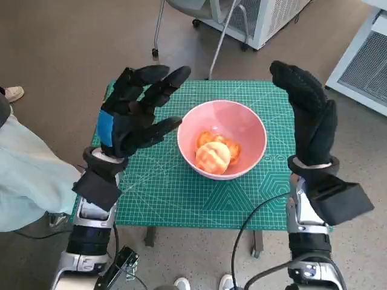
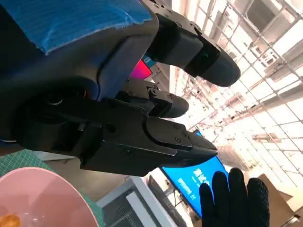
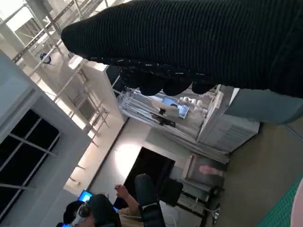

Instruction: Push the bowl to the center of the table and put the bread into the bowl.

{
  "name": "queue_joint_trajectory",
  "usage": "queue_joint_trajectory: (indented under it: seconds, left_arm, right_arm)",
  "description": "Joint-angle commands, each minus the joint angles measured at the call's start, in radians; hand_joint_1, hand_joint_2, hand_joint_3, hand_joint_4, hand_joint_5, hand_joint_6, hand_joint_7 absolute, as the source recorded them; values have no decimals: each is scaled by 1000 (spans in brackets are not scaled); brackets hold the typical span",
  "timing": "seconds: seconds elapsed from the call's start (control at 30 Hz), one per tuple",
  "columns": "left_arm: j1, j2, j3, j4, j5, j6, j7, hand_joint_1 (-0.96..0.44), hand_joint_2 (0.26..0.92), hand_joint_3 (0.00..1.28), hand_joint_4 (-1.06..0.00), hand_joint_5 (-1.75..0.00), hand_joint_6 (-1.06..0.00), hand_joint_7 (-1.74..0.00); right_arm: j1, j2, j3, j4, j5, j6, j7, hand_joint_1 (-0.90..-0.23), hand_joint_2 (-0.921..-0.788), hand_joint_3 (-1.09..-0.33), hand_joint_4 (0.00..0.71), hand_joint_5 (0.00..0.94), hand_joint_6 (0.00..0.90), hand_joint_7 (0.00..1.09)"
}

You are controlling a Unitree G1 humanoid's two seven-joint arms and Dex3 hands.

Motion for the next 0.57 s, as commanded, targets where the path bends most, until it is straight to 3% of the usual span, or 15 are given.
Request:
queue_joint_trajectory:
  seconds: [0.03, 0.57]
  left_arm:
    - [30, 0, 2, -37, 11, 15, 8, -144, 921, 76, -520, -184, -349, -777]
    - [36, -22, 1, -40, 23, -3, 31, -127, 921, 87, -525, -235, -345, -793]
  right_arm:
    - [-5, -16, 4, -11, 8, 25, 10, -568, -921, -776, 399, 1, 13, 801]
    - [-3, -26, 14, -38, 36, 56, 33, -565, -921, -787, 392, 0, 16, 790]
